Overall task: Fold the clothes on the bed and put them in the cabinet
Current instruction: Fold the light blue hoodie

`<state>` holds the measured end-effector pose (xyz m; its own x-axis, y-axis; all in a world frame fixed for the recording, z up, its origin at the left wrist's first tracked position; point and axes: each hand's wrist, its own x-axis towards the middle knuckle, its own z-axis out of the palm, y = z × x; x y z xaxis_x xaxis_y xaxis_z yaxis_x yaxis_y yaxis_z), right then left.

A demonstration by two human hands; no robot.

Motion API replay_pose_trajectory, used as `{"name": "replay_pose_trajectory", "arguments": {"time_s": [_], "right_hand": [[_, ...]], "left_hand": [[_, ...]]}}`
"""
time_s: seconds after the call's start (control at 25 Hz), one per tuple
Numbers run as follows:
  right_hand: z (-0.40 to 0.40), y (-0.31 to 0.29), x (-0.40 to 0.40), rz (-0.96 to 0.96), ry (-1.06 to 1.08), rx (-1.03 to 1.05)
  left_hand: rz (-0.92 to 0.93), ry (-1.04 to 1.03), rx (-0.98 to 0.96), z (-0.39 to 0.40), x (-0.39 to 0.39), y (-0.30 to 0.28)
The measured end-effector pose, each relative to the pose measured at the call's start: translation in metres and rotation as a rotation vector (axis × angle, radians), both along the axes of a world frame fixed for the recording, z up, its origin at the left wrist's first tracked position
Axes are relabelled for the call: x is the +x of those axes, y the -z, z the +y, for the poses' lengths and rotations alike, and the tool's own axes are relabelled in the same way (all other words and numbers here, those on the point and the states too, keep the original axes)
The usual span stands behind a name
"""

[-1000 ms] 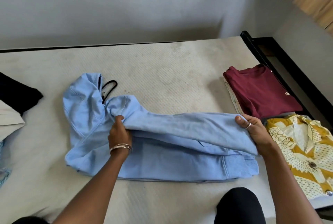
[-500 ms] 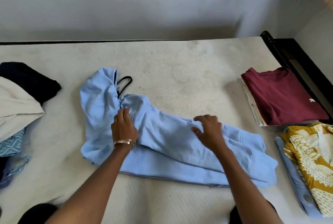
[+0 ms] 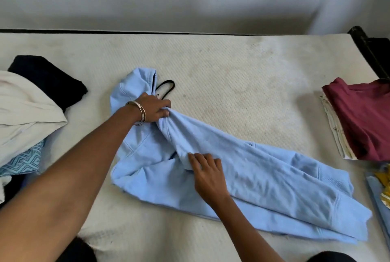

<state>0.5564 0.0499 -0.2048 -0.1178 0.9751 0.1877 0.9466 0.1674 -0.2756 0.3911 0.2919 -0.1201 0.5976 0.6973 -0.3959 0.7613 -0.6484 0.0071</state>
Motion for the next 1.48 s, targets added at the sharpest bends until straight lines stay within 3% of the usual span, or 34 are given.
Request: {"name": "replay_pose_trajectory", "arguments": {"time_s": [0.08, 0.16, 0.24, 0.32, 0.4, 0.44, 0.52, 0.6, 0.72, 0.8, 0.88, 0.96, 1.0, 1.08, 1.16, 1.32, 1.4, 1.48], "right_hand": [[0.000, 0.002, 0.003, 0.089, -0.001, 0.146], [-0.007, -0.001, 0.008, 0.081, -0.119, 0.143], [-0.015, -0.008, 0.018, 0.103, -0.224, 0.010], [-0.016, -0.015, 0.024, 0.300, -0.180, -0.121], [-0.011, -0.023, 0.023, 0.502, -0.062, -0.113], [-0.008, -0.022, 0.024, 0.490, 0.012, -0.079], [-0.016, -0.012, 0.044, 0.224, 0.171, -0.062], [-0.030, 0.003, 0.087, -0.006, 0.249, -0.269], [-0.045, 0.006, 0.149, -0.103, 0.307, -0.427], [-0.052, -0.006, 0.176, -0.062, 0.519, -0.352], [-0.068, -0.018, 0.211, -0.162, 0.643, -0.342], [-0.083, -0.032, 0.245, -0.277, 0.596, -0.498], [-0.086, -0.043, 0.257, -0.236, 0.569, -0.546], [-0.082, -0.065, 0.274, 0.025, 0.583, -0.518], [-0.062, -0.083, 0.283, 0.083, 0.603, -0.443], [-0.036, -0.084, 0.290, -0.279, 0.640, -0.563], [-0.049, -0.061, 0.280, -0.455, 0.716, -0.434], [-0.054, -0.039, 0.243, -0.315, 0.818, -0.217]], "left_hand": [[0.149, 0.035, 0.013, -0.007, -0.011, -0.004], [0.177, 0.024, 0.114, -0.016, -0.016, 0.000], [0.016, -0.017, 0.442, -0.031, -0.005, 0.009], [-0.239, 0.060, 0.586, -0.061, 0.017, 0.023], [-0.380, 0.219, 0.429, -0.103, 0.039, 0.049], [-0.354, 0.197, 0.282, -0.121, 0.046, 0.061], [-0.159, -0.039, -0.032, -0.150, 0.046, 0.076], [-0.042, -0.169, -0.175, -0.158, 0.040, 0.081], [0.056, -0.168, -0.276, -0.154, 0.049, 0.066], [0.115, -0.204, -0.332, -0.153, 0.060, 0.062], [0.147, -0.260, -0.375, -0.158, 0.069, 0.059], [0.173, -0.272, -0.383, -0.161, 0.071, 0.057], [0.179, -0.277, -0.382, -0.161, 0.070, 0.060], [0.169, -0.280, -0.387, -0.159, 0.068, 0.065], [0.135, -0.276, -0.389, -0.157, 0.068, 0.068], [0.078, -0.369, -0.402, -0.161, 0.070, 0.063], [0.100, -0.370, -0.402, -0.164, 0.074, 0.063], [0.136, -0.387, -0.405, -0.158, 0.078, 0.066]]}}
